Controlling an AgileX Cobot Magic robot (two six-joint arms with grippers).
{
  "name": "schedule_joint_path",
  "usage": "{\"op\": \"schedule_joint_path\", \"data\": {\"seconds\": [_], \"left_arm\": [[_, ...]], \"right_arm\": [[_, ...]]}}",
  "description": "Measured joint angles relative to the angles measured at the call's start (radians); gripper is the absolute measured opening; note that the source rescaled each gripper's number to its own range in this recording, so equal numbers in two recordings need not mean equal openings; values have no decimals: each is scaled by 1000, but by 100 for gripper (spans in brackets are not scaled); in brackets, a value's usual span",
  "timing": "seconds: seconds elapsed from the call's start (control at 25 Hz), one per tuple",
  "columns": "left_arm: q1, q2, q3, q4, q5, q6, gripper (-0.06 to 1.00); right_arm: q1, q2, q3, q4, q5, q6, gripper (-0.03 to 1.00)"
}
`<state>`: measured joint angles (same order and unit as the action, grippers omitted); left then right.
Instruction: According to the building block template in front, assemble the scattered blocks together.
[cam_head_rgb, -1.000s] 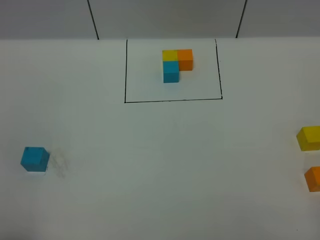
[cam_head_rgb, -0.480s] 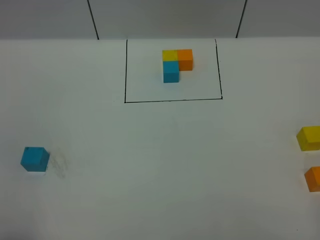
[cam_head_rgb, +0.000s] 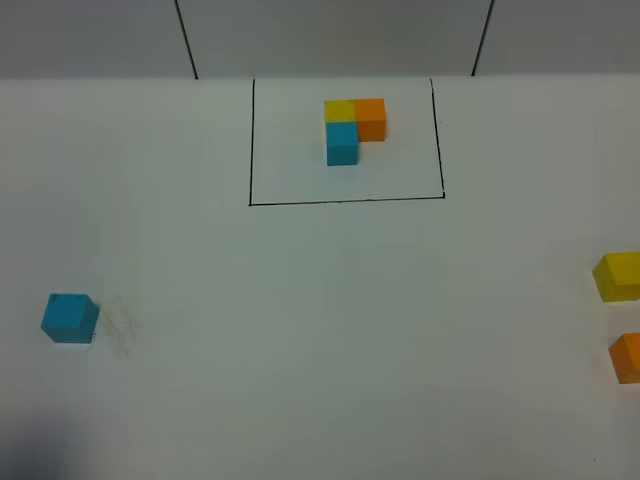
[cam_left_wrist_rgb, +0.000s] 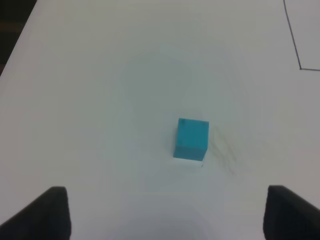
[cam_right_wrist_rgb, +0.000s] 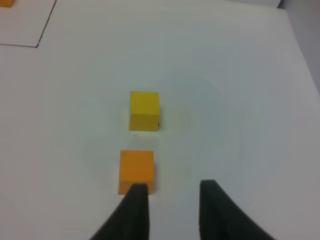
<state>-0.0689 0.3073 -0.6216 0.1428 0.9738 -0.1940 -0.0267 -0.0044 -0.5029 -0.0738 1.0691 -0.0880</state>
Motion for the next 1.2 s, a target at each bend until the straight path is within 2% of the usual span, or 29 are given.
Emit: {"op": "schedule_joint_path", "data": {"seconds": [0.32,0.56,0.76,0.84,1.2], "left_arm": [[0,460,-126,0,-90,6,66],[0,741,-145,-9,-193,43,68],[0,930,-146,-84,-275,90,84],[0,993,-147,-104,-305,97,87],[0,1197,-148,-114,-397,100,87]], "right_arm": [[0,0,0,0,0,0,0],[0,0,0,0,0,0,0],[0,0,0,0,0,0,0],[0,0,0,0,0,0,0],[0,0,0,0,0,0,0]]}}
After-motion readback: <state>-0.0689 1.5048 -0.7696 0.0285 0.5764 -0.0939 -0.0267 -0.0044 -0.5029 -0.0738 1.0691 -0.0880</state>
